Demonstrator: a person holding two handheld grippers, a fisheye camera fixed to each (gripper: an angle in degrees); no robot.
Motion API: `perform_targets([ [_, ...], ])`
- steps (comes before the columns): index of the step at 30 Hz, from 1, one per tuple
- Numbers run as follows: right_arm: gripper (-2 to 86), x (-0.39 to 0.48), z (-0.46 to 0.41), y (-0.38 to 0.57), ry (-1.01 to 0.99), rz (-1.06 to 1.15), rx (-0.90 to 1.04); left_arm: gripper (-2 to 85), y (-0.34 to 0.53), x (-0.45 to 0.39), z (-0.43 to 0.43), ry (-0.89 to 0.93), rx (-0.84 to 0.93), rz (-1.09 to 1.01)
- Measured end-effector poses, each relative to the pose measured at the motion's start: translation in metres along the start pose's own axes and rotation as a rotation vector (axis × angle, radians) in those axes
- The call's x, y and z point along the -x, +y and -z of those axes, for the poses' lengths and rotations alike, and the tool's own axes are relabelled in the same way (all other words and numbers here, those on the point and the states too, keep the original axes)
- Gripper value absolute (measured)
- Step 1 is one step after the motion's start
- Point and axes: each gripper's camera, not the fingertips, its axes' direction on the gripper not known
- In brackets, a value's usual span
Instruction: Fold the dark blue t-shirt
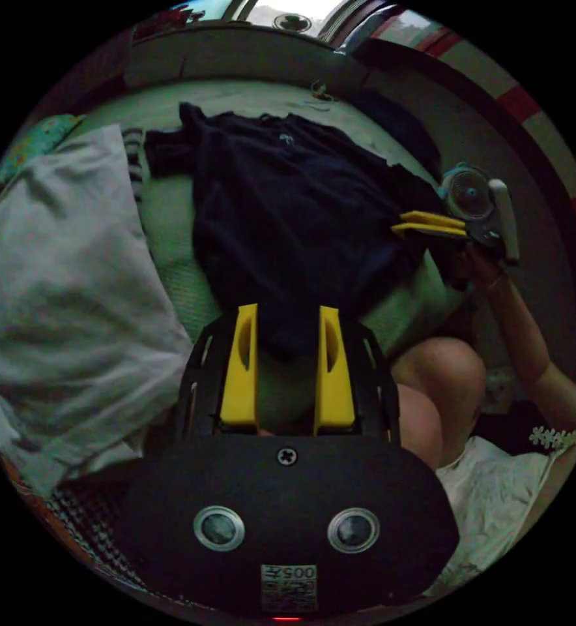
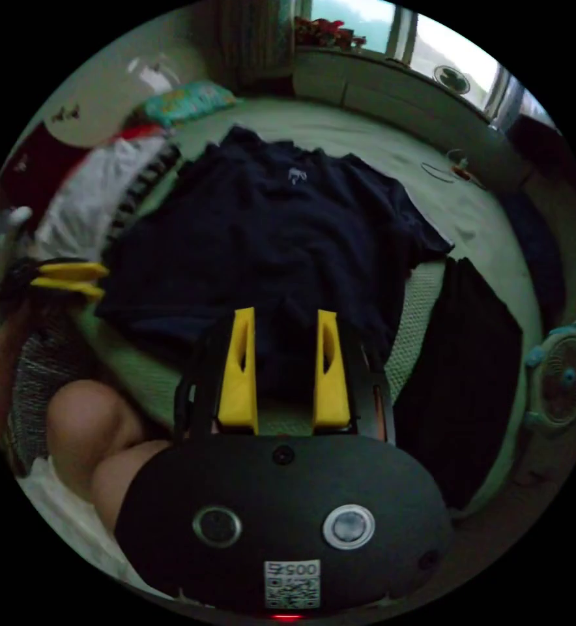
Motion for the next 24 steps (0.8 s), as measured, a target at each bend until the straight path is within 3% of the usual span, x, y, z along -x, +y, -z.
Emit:
perform_targets([
  [3, -0.2, 0.009, -0.024, 0.002, 0.205, -0.069, 0.105, 13.5, 0.018, -0.006, -0.027, -0.035, 0.03, 0.015],
  [6, -1.4, 0.006, -0.007, 0.021, 0.163, -0.083, 0.091, 10.5, 0.028, -0.006, -0.03, -0.067, 0.009, 0.06],
  [8, -1.6, 0.002, 0.026, 0.042, 0.136, -0.098, 0.004, 2.5, 0.036, -0.008, -0.019, -0.062, 0.023, 0.074],
  [15, -1.6, -0.019, 0.096, 0.176, 0.025, -0.128, -0.175, -0.2, 0.079, -0.017, 0.015, 0.008, -0.063, 0.08],
  [21, -1.5, -0.031, 0.042, 0.227, 0.095, -0.175, 0.072, -0.2, 0.115, -0.004, -0.008, -0.026, 0.063, 0.199],
  [24, -1.2, -0.041, 0.063, 0.237, 0.11, -0.18, 0.001, 0.3, 0.131, -0.006, 0.007, -0.017, 0.001, 0.21],
])
